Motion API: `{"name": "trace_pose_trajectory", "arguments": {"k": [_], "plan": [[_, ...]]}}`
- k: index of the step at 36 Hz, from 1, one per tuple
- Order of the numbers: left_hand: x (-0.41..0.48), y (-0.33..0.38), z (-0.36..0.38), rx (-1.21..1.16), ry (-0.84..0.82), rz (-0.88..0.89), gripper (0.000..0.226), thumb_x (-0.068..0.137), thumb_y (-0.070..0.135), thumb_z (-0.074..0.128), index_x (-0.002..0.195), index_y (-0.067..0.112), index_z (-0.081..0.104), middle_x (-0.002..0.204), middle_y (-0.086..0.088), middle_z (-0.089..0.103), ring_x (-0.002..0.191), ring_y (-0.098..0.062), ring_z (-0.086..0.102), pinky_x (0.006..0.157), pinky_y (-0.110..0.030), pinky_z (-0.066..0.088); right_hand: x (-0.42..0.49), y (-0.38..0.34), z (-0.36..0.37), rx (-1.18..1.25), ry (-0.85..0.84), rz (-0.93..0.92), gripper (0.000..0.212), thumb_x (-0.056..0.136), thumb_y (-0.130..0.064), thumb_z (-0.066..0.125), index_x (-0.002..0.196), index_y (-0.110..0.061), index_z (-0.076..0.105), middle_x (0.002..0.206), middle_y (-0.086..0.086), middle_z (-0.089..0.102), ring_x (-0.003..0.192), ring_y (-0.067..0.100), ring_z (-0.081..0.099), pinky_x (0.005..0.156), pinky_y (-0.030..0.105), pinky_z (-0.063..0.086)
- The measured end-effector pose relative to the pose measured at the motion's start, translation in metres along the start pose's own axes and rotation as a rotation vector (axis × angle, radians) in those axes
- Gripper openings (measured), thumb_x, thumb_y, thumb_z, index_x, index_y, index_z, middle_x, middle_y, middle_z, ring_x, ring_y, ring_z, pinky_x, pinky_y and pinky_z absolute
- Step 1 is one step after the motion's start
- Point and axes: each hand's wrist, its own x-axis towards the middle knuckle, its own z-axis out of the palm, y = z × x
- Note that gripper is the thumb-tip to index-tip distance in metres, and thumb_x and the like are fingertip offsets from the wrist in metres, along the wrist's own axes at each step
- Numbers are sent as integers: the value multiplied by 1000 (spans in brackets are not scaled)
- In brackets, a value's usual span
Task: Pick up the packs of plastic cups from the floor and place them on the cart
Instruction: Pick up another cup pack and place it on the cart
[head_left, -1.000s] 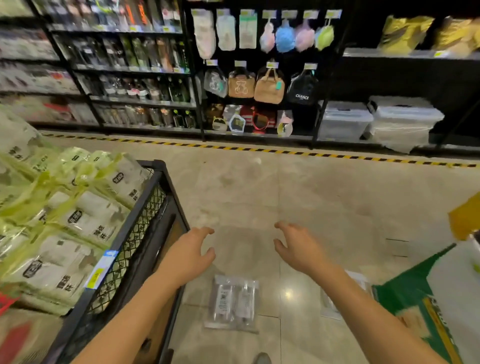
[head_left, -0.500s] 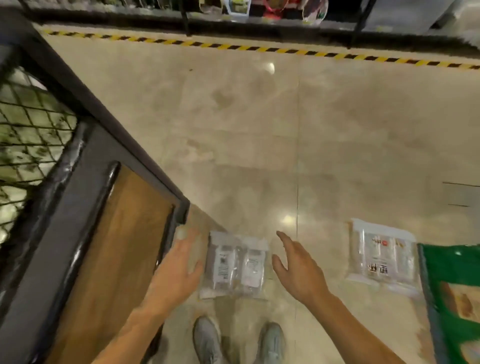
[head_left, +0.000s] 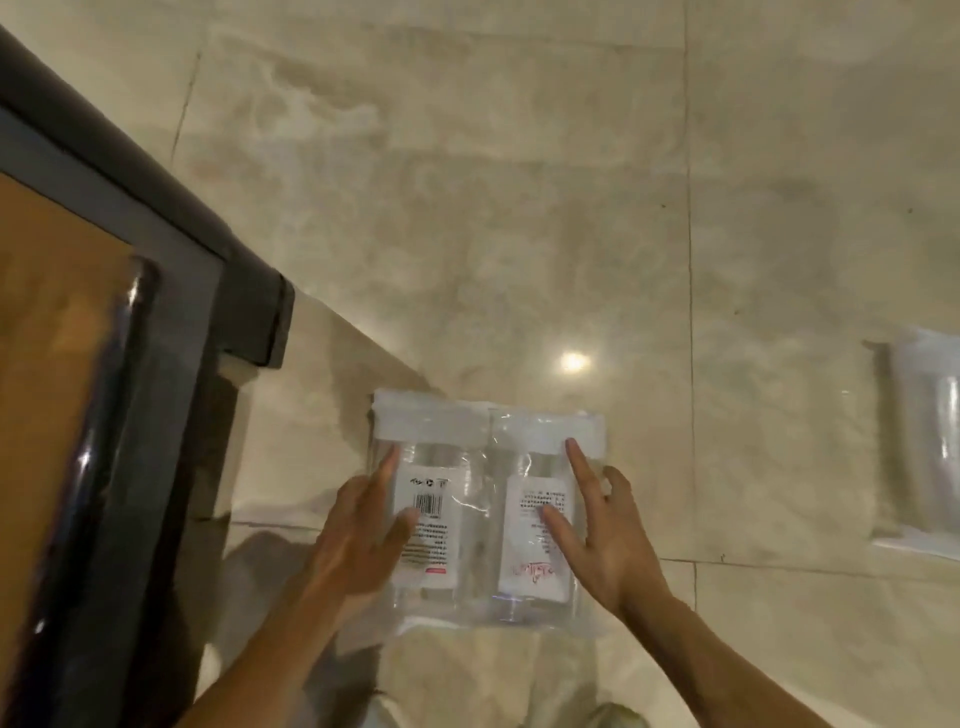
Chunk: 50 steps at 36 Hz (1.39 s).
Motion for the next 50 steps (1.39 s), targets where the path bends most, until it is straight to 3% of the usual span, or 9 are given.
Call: {"name": "trace_pose_trajectory", "arguments": {"k": [5,10,14,18,25,35,41,47,50], "plan": [[-1,13,12,-86,124,-10,78,85,69,38,153,47,8,125,6,44,105,12,42,75,-8,42,13,8,12,83,54,-16,78,90,-63,50,147,-64,-4,147,-1,28,133,18,40,108,44,45],[-17,36,-21,-55,119,43,73,86,70,35,150,55,2,125,1,49,111,-9,44,82,-38,53,-2,-21,-22,121,61,-44,72,93,-59,49,150,-60,6,149,3,27,125,9,44,108,36,44],[-47,95,-79,-36,204,53,67,93,59,40,150,56,5,124,1,46,97,1,46,67,-21,51,-24,-79,-87,118,105,-111,71,96,-55,50,152,-56,6,150,-1,32,113,-27,27,91,15,37],[-101,176,-159,-141,240,123,65,96,54,47,147,62,6,132,9,37,100,8,51,74,-21,55,-66,-160,-184,163,114,-143,69,93,-60,51,143,-70,5,151,0,26,134,10,39,106,38,43],[-222,341,-335,-218,229,185,70,90,66,49,146,63,8,132,1,56,114,-24,63,85,-48,57,-169,-330,-381,219,171,-252,69,93,-59,54,143,-70,8,156,-2,20,137,15,39,111,39,39],[-437,547,-558,-150,394,330,65,100,49,40,155,40,8,127,29,35,113,2,43,64,9,30,-340,-557,-608,290,263,-364,73,88,-61,60,148,-61,18,149,-3,33,125,19,50,95,38,54],[-539,591,-627,-226,388,335,54,103,43,39,150,51,14,123,8,58,92,-3,56,84,-24,41,-421,-624,-667,445,181,-463,68,96,-38,63,153,-45,26,116,-29,48,82,-22,60,64,3,46],[-601,587,-661,-251,466,301,55,96,60,39,143,66,11,125,17,59,128,-21,51,111,-51,36,-452,-672,-678,498,91,-489,78,85,-48,73,147,-56,28,146,-5,49,103,17,70,87,43,58],[-624,585,-670,-258,508,271,57,98,59,38,146,63,9,148,17,39,142,-23,36,114,-51,32,-465,-695,-678,446,88,-549,70,93,-44,64,151,-51,25,146,-10,41,89,0,58,66,20,50]]}}
